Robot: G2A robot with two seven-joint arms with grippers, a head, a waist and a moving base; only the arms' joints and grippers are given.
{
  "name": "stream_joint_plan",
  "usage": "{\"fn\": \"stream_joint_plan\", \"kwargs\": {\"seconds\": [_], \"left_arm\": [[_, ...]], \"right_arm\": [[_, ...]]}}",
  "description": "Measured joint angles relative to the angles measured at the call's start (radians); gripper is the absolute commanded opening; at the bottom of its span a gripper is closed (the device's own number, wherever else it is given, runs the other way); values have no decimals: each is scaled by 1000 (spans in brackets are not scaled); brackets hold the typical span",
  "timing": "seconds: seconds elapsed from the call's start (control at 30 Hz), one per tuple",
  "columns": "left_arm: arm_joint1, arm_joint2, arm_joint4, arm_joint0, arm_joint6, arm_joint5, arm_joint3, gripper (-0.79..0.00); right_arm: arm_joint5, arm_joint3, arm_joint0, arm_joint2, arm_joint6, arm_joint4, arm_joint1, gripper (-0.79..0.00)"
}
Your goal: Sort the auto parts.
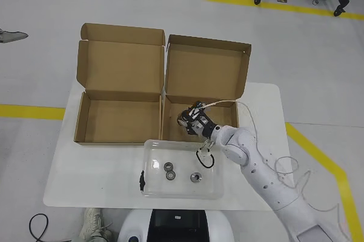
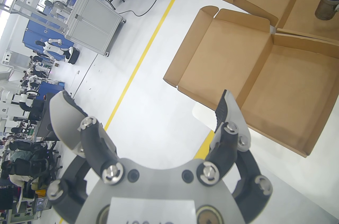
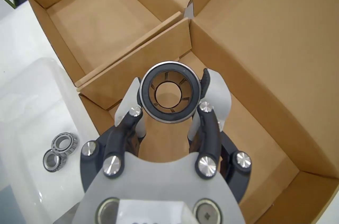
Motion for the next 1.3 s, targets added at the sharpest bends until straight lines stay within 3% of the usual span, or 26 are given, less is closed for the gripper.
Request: {"fn": "stream_joint_plan", "kwargs": {"seconds": [0.33, 0.53, 0.6, 0.7, 0.73, 0.8, 0.9, 1.13, 1.3], "left_arm": [[0, 0, 0, 0, 0, 0, 0, 0], [0, 0, 0, 0, 0, 0, 0, 0], [0, 0, 0, 0, 0, 0, 0, 0], [0, 0, 0, 0, 0, 0, 0, 0], [0, 0, 0, 0, 0, 0, 0, 0], [0, 0, 0, 0, 0, 0, 0, 0], [0, 0, 0, 0, 0, 0, 0, 0], [0, 0, 0, 0, 0, 0, 0, 0], [0, 0, 0, 0, 0, 0, 0, 0]], "right_arm": [[36, 81, 57, -43, 60, -4, -26, -785], [44, 133, 86, -58, 81, -12, -38, -693], [47, 154, 95, -65, 73, -15, -43, -616], [59, 177, 104, -73, 61, -24, -50, -360], [59, 183, 106, -75, 56, -24, -52, -231], [58, 195, 111, -79, 50, -23, -56, -95], [56, 205, 118, -83, 47, -27, -61, -49], [33, 178, 111, -68, 17, -36, -60, -34], [-7, 63, 69, -37, -1, -75, -44, -18]]}}
